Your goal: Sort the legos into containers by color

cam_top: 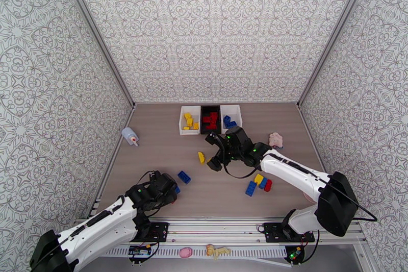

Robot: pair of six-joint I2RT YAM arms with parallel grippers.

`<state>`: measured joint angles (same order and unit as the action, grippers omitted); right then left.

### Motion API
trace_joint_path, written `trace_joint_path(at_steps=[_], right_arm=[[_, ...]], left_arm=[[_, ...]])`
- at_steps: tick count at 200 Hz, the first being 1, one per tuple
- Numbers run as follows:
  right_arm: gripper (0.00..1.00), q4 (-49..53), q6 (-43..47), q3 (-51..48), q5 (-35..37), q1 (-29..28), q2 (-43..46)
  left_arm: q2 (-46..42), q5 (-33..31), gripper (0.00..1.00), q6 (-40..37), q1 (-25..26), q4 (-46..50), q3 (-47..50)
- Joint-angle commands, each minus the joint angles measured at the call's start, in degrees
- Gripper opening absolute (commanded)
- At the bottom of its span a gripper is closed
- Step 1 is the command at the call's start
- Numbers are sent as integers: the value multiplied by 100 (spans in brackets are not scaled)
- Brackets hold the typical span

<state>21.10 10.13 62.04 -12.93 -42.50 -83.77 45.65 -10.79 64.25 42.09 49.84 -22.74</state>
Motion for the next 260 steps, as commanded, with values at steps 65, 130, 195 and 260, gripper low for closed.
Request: trace_joint_path(at_steps=[65, 130, 195, 260], right_arm=[[99, -32, -46, 0, 44, -36, -26], [100, -89, -47, -22, 115, -32, -30], [100, -53, -29, -7, 141, -39, -43], [100, -55, -55, 24, 106, -39, -36]], left_arm=[[14, -299, 56, 470, -325, 625, -176], [66, -154, 64, 449, -262, 348, -409], [356, 74, 62, 545, -488, -251, 40], [383, 173, 39, 431, -656, -350, 175]])
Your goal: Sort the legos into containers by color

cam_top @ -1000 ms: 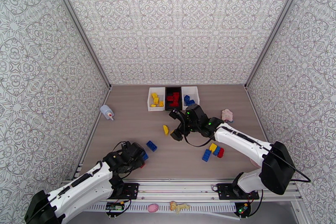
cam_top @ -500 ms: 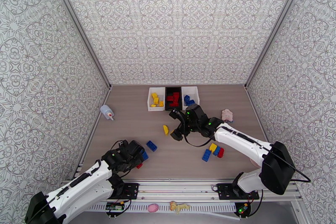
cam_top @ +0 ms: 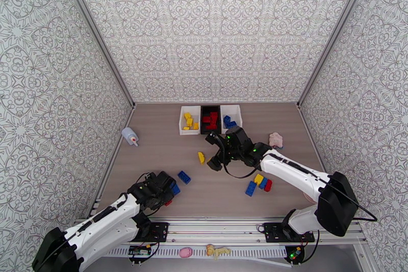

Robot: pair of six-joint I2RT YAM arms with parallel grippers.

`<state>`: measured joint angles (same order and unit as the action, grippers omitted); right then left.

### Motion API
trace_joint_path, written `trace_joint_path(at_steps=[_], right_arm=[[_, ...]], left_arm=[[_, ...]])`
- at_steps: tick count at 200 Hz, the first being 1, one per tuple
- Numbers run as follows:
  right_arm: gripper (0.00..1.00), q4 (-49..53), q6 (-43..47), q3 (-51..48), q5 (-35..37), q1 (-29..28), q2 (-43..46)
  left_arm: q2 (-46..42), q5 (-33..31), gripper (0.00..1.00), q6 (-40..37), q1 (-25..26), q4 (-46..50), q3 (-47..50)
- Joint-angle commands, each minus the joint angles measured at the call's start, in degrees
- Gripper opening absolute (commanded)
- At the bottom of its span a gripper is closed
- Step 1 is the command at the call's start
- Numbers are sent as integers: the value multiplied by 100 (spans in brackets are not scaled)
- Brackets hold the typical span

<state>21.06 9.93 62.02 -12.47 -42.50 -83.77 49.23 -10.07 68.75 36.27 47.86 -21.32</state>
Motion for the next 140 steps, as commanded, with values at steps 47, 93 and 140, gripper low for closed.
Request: trace_joint_path(at_steps=[47, 93, 140], right_arm=[[99, -95, -238, -43, 108, -39, 141], [100, -275, -490, -220, -156, 9, 537], [99, -825, -909, -641, -247, 178, 998]], left_arm=[[-53, -53, 24, -172, -95, 101, -185], [-69, -156, 24, -1438, -194, -313, -809], [501, 467, 25, -2897, -723, -2301, -1336]])
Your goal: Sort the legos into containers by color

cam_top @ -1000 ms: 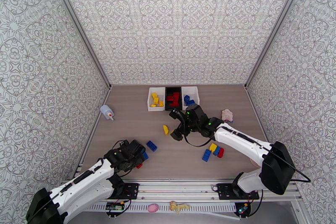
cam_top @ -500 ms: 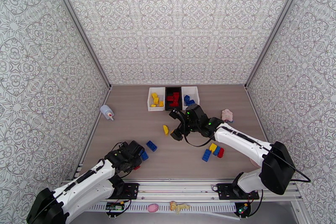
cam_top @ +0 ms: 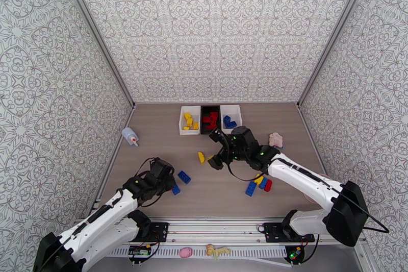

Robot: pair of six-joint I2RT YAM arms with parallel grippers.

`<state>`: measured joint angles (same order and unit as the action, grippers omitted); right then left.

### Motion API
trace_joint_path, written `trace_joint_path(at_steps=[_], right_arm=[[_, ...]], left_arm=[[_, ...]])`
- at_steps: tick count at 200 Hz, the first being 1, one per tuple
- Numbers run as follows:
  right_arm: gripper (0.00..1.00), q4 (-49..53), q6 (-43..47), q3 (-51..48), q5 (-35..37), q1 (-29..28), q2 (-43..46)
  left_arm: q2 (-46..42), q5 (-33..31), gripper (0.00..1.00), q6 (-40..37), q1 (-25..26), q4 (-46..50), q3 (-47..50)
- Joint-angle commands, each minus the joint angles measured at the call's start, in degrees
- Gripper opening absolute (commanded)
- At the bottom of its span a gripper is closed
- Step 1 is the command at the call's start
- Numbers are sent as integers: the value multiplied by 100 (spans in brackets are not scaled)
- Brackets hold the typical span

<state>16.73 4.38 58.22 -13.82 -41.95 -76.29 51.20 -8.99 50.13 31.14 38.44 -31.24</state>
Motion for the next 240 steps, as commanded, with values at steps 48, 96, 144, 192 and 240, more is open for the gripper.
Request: trace_joint_path(at_steps=[48, 96, 144, 192, 240], right_arm=[[99, -938, -760, -682, 176, 363, 686], [100, -1023, -916, -836, 488, 537, 912], [99, -927, -987, -830, 686, 591, 1002], [100, -810, -1062, -869, 919, 601, 1192], [99, -615, -1088, -926, 1145, 617, 1394]], left_arm=[[2016, 594, 26, -1804, -303, -2883, -1662], [3651, 743, 25, -2165, -345, -3772, -2870], [5223, 770, 25, -2416, -482, -3840, -4385], [6710, 943, 25, -2645, -629, -3531, -5935], [7605, 1100, 34, -2910, -662, -2868, -7350]])
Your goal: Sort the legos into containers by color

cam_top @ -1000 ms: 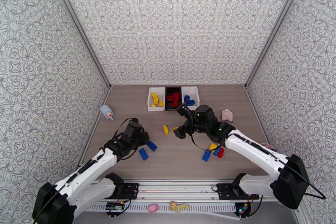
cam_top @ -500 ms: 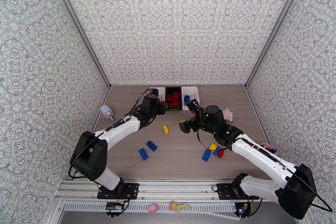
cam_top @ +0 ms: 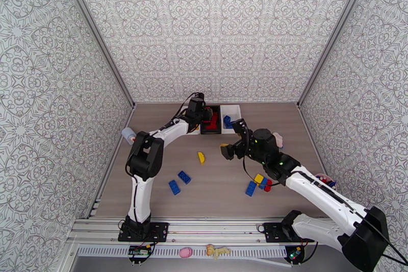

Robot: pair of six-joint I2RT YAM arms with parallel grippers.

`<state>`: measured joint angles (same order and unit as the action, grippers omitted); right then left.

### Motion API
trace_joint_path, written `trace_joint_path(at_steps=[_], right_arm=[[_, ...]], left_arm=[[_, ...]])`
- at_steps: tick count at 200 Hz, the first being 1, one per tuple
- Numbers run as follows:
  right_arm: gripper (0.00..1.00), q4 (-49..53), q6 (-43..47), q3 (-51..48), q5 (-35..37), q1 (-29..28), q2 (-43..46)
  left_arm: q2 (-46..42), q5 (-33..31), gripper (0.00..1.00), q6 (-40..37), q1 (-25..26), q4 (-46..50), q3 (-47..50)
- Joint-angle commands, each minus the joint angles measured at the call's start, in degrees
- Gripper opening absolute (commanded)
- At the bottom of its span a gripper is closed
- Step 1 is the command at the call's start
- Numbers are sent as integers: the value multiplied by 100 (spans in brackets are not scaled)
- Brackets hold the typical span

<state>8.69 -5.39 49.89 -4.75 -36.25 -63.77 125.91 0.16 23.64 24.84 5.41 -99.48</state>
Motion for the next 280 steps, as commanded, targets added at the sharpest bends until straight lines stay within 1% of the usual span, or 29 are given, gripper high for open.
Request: trace_joint_path(at_steps=[1, 21, 36, 46, 59, 82, 113, 125, 150, 165, 190, 213, 229, 241, 255, 280], right_arm=[[100, 192, -116, -93, 242, 47, 139], [100, 225, -216, -98, 458, 47, 194], [99, 269, -362, -106, 723, 61, 212], [99, 307, -476, -109, 914, 65, 216], [99, 394, -658, -127, 1207, 84, 216], [99, 649, -1118, -164, 1731, 143, 189], [99, 1292, -1871, -172, 2330, 203, 154], [99, 1519, -2193, -207, 2438, 215, 163], [99, 2074, -3166, -307, 2593, 230, 143], [98, 2297, -3722, -445, 2644, 234, 153], [96, 2589, -4437, -673, 2622, 248, 189], [95, 3045, -5062, -755, 2579, 250, 157], [93, 3454, -5676, -773, 2431, 250, 83], [92, 3633, -5852, -806, 2223, 250, 19], [92, 3615, -5821, -858, 1946, 212, -79], [91, 3708, -6016, -840, 1787, 46, -410]], left_arm=[[131, 185, 34, -262, -32, 439, -536], [131, 237, 46, -251, -39, 311, -500], [-50, 245, 56, -270, -32, 211, -339], [-247, 276, 63, -299, -35, 96, -115], [-597, 297, 69, -333, -23, -149, 301], [-1323, 291, 76, -308, -15, -500, 1084], [-2325, 311, 82, -389, 89, -1013, 2214], [-2696, 294, 84, -607, 191, -1140, 2638], [-3483, 382, 91, -1269, 508, -1411, 3524], [-3917, 641, 95, -1605, 704, -1475, 3946], [-4458, 1229, 99, -2017, 982, -1437, 4356], [-4832, 1919, 100, -2690, 1251, -1267, 4617], [-5036, 2422, 99, -3078, 1354, -1104, 4805], [-5171, 2765, 100, -3280, 1395, -979, 4953], [-5321, 3143, 100, -3525, 1427, -832, 5118], [-5592, 3520, 100, -3827, 1487, -686, 5386]])
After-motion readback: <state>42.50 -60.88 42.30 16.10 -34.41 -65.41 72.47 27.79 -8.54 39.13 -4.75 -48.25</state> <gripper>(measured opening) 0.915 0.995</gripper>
